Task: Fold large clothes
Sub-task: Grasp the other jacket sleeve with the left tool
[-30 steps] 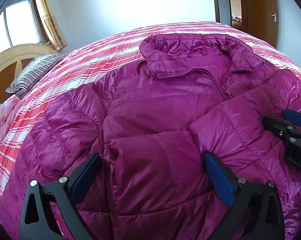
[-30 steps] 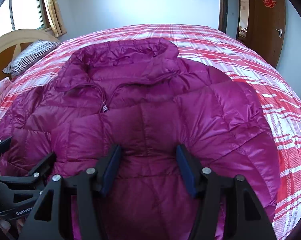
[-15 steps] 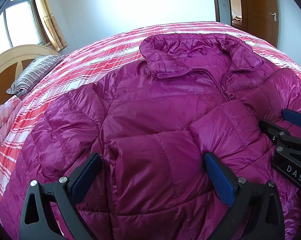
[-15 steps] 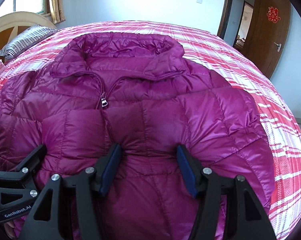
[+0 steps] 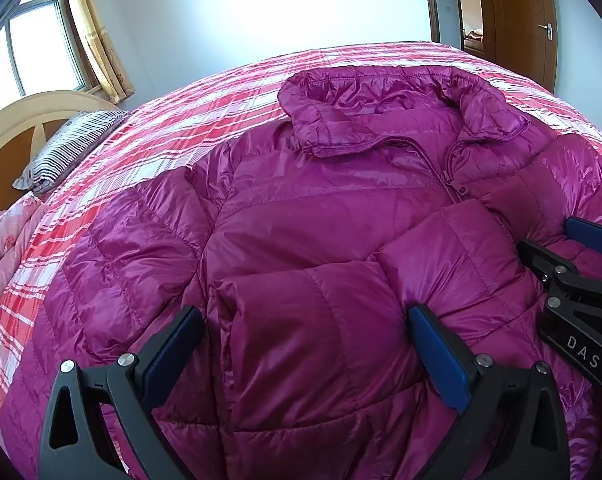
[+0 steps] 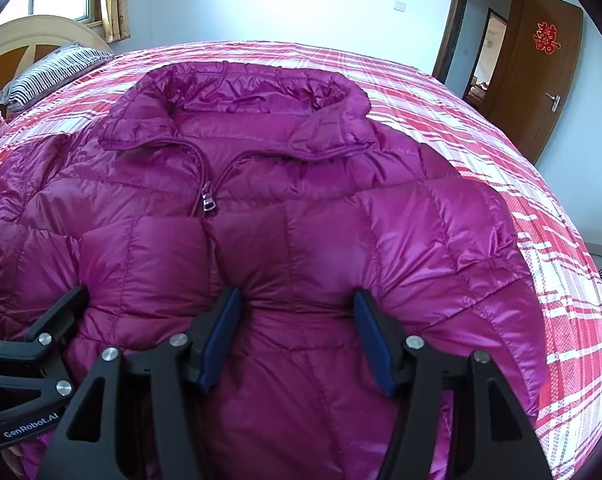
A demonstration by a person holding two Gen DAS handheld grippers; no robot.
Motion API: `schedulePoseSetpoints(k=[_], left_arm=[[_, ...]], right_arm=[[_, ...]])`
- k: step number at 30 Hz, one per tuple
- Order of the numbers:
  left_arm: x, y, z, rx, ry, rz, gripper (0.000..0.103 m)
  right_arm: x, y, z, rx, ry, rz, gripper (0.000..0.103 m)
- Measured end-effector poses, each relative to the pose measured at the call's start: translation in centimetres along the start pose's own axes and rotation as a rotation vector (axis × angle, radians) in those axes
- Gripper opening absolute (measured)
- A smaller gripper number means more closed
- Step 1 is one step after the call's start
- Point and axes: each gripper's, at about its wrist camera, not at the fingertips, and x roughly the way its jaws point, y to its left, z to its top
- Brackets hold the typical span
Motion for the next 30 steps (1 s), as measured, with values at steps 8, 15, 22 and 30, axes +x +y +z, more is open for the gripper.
schedulePoseSetpoints(k=[8,15,22,30], left_arm=[[-6.5,6.7,-2.0,-0.024,-0.019,-0.044,0.102],[-11.2,22.1,-10.3,-0.184,-0.001,0.265,0.102],[-12.0,32.2,-18.3,-0.572,0.069,0.254,0.096],[-11.9,30.2,-18.4,-0.543,0.041,0.272,0.034]], right_arm=[[0.0,-0.1,-0.1,0.005,-0.005,0.002,0.063],[-0.1,-0.3,-0.1,0.019,-0.012,0.019,0.063],[-0.2,-0.2,-0.2,0.014,-0.015,0.013,0.063],[-0.3,-0.2,-0.2,0.017,-0.018,0.003,0.066]])
